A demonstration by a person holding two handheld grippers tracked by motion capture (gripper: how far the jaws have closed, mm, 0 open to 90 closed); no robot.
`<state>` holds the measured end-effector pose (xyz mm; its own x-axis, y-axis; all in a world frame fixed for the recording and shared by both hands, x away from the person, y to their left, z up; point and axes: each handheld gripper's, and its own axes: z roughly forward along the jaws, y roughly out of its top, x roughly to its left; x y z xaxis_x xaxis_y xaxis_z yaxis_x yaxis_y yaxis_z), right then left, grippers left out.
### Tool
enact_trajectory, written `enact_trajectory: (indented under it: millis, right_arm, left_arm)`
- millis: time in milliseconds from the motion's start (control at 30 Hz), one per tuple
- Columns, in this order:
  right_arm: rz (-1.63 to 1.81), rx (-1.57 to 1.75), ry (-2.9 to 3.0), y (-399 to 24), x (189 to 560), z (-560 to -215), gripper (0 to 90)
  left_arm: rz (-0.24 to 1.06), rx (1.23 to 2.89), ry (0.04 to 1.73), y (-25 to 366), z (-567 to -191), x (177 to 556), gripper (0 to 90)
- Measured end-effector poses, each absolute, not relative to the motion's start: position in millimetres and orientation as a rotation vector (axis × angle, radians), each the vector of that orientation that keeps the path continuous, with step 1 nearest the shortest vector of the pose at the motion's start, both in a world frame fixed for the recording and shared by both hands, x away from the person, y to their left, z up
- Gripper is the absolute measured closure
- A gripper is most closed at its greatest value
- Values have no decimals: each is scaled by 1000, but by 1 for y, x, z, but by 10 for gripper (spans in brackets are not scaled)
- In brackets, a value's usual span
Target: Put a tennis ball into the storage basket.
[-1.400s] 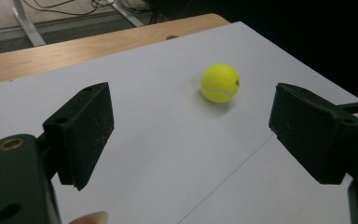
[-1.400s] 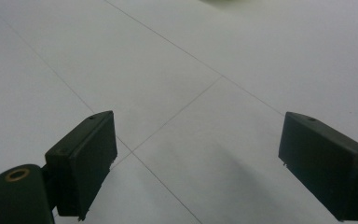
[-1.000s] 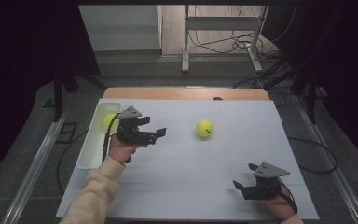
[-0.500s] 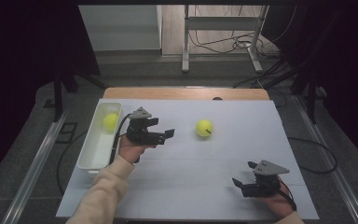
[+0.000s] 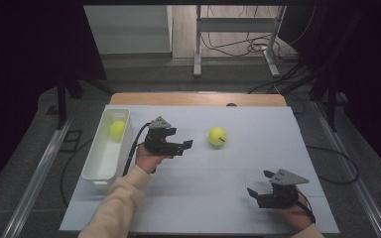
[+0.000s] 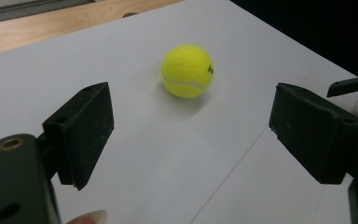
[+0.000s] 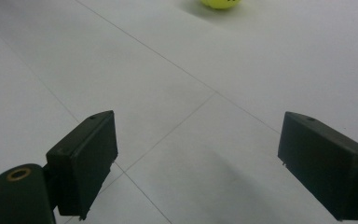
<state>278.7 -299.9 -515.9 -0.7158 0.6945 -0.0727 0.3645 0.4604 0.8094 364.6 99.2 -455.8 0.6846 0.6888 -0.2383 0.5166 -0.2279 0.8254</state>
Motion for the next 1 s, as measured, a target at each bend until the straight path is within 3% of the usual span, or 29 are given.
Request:
enact_trajectory:
  millis: [1000]
  right_arm:
    - [1159, 905, 2311, -303, 279, -515, 124]
  left_arm:
    - [208, 1993, 933, 58, -473, 383, 142]
